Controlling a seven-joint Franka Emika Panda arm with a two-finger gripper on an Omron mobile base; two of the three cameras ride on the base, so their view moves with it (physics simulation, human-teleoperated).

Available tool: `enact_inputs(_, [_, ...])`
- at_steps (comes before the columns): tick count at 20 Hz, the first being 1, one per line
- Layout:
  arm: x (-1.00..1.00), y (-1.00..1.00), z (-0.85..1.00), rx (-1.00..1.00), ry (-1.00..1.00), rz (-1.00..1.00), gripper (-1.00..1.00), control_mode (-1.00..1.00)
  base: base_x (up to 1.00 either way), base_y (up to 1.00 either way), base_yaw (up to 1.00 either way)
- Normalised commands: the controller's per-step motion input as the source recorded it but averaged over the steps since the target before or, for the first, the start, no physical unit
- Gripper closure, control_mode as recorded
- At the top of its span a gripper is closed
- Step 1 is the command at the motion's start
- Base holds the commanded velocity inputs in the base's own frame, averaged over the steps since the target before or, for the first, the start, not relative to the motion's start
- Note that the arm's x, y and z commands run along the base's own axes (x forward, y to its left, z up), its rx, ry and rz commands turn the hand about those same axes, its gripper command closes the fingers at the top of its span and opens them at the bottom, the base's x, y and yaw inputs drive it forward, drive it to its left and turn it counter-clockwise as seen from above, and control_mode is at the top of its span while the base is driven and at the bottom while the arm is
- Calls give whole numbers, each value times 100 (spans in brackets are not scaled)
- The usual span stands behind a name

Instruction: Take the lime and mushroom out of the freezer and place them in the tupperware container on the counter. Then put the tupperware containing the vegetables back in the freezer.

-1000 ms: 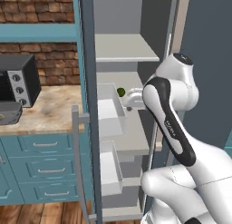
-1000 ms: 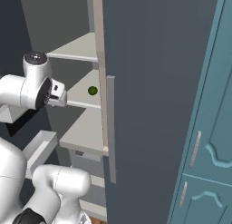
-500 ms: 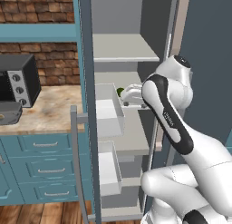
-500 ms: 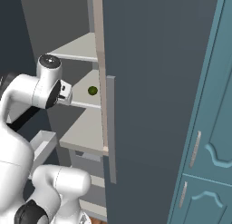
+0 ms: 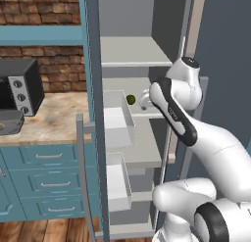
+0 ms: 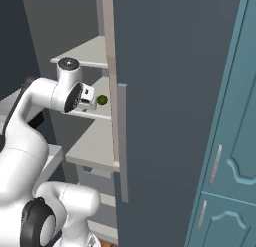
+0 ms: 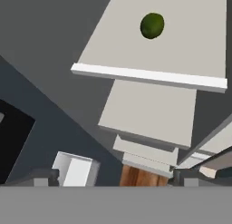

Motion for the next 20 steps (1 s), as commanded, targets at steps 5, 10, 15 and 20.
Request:
enact_inputs(5, [63, -36, -42, -4, -1, 0, -100, -100, 0, 0, 0])
enact_inputs(10, [45, 0, -35, -8, -8, 0, -100, -100, 0, 0, 0])
enact_inputs(15, [28, 0, -6, -2, -5, 0, -100, -100, 0, 0, 0])
enact_inputs(20, [24, 0, 0, 0, 0, 0, -100, -100, 0, 0, 0])
